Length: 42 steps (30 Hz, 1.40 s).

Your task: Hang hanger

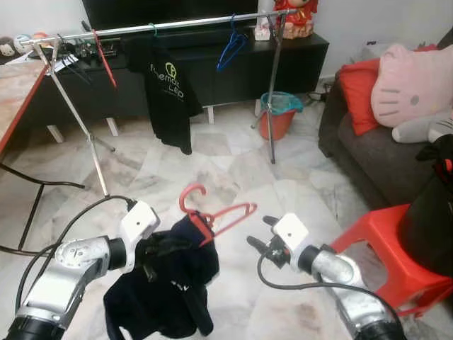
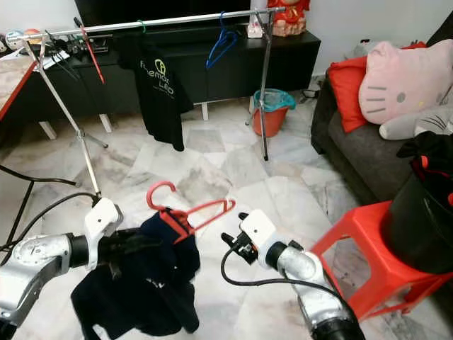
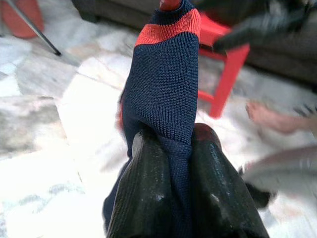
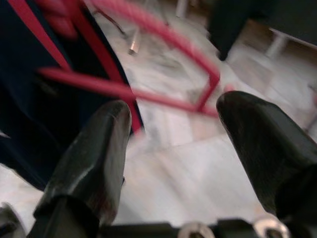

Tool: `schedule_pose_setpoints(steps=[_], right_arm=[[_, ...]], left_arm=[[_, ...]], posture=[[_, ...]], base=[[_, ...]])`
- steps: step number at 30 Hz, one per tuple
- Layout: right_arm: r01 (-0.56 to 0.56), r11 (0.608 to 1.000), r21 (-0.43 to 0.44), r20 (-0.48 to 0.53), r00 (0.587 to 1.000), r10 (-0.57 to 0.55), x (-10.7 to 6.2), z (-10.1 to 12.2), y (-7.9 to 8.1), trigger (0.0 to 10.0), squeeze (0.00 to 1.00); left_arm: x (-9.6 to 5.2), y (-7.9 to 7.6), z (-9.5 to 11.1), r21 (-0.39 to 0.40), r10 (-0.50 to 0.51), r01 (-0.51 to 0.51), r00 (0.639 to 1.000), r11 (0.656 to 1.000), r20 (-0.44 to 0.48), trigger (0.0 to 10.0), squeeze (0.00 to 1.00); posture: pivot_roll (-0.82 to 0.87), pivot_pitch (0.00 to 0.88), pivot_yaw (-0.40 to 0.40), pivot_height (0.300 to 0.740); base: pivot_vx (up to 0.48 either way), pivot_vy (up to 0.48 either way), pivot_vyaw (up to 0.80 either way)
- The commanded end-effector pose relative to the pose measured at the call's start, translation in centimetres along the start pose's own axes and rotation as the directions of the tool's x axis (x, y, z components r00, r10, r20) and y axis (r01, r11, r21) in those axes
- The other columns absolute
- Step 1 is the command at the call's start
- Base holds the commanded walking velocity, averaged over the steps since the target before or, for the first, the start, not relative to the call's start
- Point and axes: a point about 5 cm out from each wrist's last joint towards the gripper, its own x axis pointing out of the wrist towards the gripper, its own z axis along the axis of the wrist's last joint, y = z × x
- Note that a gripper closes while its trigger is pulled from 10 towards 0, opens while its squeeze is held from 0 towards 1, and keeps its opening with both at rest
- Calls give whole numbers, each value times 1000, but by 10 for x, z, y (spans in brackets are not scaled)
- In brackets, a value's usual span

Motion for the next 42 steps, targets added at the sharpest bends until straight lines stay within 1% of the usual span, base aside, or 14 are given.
schedule_pose_setpoints(steps=[1,4,5,8,11,13,17,22,26,29,33,36,37,42], right_arm=[[-100,995,25,42,994,99,-2,10,5,10000,0],[-219,975,41,51,975,217,-8,16,8,10000,0],[-219,975,41,51,975,217,-8,16,8,10000,0],[-342,940,18,-21,939,342,-17,11,9,10000,0],[-449,893,23,-64,891,450,-26,8,12,10000,0],[-521,852,44,-59,850,523,-31,11,13,10000,0],[-566,823,54,-51,821,568,-33,14,11,10000,0],[-600,797,61,-75,794,603,-35,13,7,10000,0],[-631,772,69,-53,771,635,-32,17,11,10000,0],[-674,737,61,-31,736,676,-31,21,18,10000,0],[-673,738,47,-41,737,675,-30,20,16,10000,0],[-647,762,28,-43,761,647,-27,20,12,10000,0],[-611,791,10,-29,791,611,-23,22,8,10000,0],[-509,860,-21,8,860,510,-11,26,-2,10000,0]], left_arm=[[0,0,4,36,-39,40,999,999,-17,10000,0],[-1,-1,3,60,-75,78,996,995,-53,10000,0],[-1,-1,3,60,-75,78,996,995,-53,10000,0],[-6,0,5,99,-127,135,988,986,-87,10000,0],[-9,-1,9,123,-171,183,980,975,-101,10000,0],[-11,-2,8,141,-225,246,963,959,-151,10000,0],[-10,0,9,165,-238,269,954,949,-183,10000,0],[-9,1,21,185,-282,314,942,931,-180,10000,0],[-8,0,23,199,-292,328,938,924,-189,10000,0],[-4,2,23,206,-279,316,942,926,-189,10000,0],[-2,-2,28,208,-308,340,935,917,-175,10000,0],[-2,-5,29,212,-327,363,926,907,-186,10000,0],[-2,-8,30,211,-347,384,918,899,-192,10000,0],[-1,-14,35,221,-386,423,902,879,-191,10000,0]], posture=[[-34,10,20,740],[-32,15,16,740],[-32,15,16,740],[-22,20,7,740],[-10,20,-5,740],[-11,23,-10,740],[-8,18,-29,740],[2,17,-51,740],[-2,13,-60,740],[-4,8,-77,740],[-5,5,-83,740],[-11,4,-85,740],[-10,2,-85,740],[-11,0,-86,740]], base=[[0,0,0],[0,0,0],[0,0,0],[0,0,0],[0,0,0],[0,0,0],[0,0,0],[0,0,0],[0,0,0],[0,0,0],[0,0,0],[0,0,0],[0,0,0],[0,0,0]])
